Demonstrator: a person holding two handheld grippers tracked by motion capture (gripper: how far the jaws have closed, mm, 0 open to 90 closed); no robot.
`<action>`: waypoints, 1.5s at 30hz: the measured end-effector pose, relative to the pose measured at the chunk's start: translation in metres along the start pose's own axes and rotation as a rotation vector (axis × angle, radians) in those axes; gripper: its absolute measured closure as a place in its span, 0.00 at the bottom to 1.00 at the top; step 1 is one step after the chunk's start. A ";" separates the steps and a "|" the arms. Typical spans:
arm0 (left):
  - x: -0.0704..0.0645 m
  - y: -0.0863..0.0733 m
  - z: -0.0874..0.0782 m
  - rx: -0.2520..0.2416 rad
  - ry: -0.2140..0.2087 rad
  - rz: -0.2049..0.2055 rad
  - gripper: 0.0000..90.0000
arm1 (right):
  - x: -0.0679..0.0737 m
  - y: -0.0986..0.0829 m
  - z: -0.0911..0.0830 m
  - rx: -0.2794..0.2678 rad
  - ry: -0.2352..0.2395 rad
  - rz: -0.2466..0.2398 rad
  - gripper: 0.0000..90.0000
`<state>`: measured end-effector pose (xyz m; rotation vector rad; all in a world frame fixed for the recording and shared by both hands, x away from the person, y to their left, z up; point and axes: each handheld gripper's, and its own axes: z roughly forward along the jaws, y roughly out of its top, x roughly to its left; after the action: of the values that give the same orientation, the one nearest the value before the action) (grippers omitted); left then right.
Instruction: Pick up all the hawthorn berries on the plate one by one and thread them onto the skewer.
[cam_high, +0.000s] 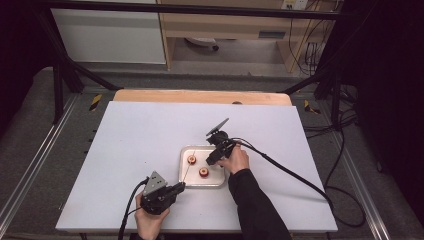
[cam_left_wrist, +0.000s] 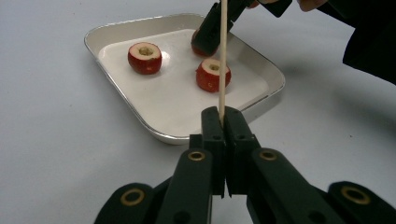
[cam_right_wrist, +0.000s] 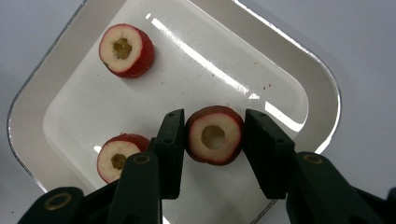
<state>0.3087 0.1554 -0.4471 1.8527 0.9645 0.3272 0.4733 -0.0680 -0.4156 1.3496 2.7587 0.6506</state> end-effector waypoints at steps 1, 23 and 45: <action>-0.001 0.000 0.000 -0.002 -0.001 0.000 0.99 | 0.000 0.000 -0.002 -0.013 0.000 -0.002 0.66; -0.024 0.013 0.019 -0.022 -0.023 0.007 0.98 | -0.014 -0.055 -0.081 -0.695 0.266 0.200 0.67; -0.051 0.026 0.034 -0.034 -0.037 -0.035 0.99 | 0.002 -0.079 -0.080 -1.008 0.380 0.254 0.67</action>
<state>0.3086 0.0909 -0.4320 1.8030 0.9590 0.2853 0.3983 -0.1389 -0.3712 1.3426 1.8480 2.0891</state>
